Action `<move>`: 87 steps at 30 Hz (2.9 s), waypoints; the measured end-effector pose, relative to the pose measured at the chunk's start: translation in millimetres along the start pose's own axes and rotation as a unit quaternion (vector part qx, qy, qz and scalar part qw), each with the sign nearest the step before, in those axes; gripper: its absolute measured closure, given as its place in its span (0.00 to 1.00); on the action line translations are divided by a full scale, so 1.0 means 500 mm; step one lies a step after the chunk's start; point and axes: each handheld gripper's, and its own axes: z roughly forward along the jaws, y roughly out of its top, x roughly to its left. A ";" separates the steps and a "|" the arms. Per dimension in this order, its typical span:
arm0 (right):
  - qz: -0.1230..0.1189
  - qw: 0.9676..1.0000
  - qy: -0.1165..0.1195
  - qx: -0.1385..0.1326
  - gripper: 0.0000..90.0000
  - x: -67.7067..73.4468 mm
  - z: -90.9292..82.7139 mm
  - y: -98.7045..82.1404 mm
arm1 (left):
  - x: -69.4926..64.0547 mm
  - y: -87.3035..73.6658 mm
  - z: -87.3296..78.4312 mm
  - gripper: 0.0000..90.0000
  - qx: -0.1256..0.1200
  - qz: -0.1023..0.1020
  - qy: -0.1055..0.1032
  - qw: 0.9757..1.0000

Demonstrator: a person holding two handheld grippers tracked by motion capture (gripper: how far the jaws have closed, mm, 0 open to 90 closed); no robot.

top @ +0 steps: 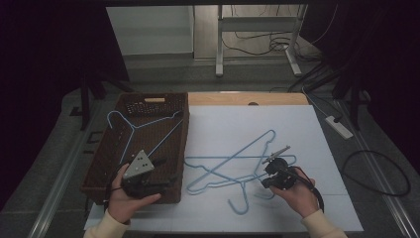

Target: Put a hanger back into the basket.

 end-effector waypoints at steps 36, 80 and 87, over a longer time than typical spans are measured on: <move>-0.001 1.000 0.007 -0.013 0.96 0.001 -0.020 0.002 | -0.120 0.034 0.155 0.37 0.068 0.036 -0.073 0.994; -0.006 1.000 0.010 -0.027 0.96 0.002 -0.044 0.000 | -0.167 0.016 0.367 0.75 0.172 0.055 -0.039 0.983; -0.005 0.999 0.015 -0.036 0.95 -0.002 -0.049 -0.002 | -0.163 0.020 0.362 0.87 0.169 0.068 -0.045 0.982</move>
